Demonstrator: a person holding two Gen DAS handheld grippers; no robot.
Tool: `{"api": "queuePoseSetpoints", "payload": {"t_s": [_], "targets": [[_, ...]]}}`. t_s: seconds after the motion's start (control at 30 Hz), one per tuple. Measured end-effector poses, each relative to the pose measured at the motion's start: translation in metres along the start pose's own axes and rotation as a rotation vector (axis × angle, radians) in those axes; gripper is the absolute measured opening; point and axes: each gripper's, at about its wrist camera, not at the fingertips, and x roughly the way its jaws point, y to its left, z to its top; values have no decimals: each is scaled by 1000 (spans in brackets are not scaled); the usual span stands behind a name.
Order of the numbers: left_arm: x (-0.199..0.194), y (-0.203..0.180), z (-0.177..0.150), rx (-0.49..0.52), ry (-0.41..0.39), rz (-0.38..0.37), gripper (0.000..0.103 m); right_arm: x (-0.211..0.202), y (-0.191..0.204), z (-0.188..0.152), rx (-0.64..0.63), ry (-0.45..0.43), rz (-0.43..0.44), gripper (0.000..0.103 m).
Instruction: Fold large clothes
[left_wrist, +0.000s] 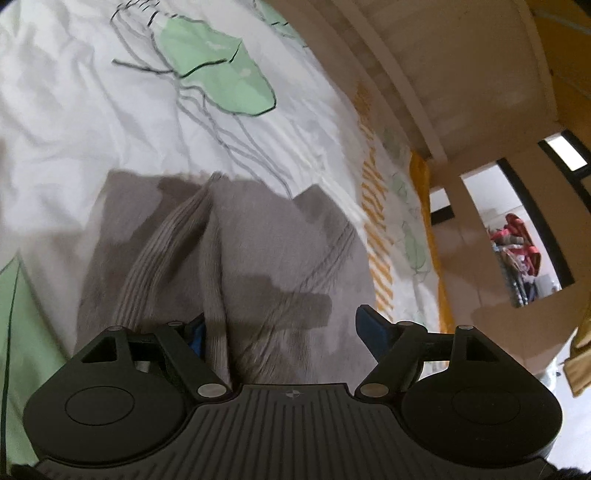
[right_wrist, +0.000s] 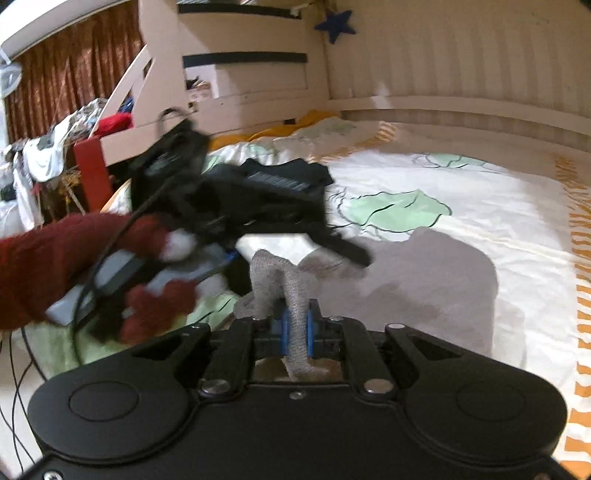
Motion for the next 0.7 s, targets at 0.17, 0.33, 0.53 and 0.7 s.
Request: {"api": "queuePoseSetpoints", "payload": {"t_s": [0.17,0.33,0.53,0.7], "targets": [[-1,-13,0,121,-27,37,19,3,5,-9,8,23,10,15],[-39,-40,6,277,-87,21,15,-2,-3,-1,127,-18,47,15],[-43,-5,15,243,-74,137,16,27,9,9,141,-1,104,15],[-28,40,3,117,-81,159,30,78,8,-22,148,162,107,24]]}}
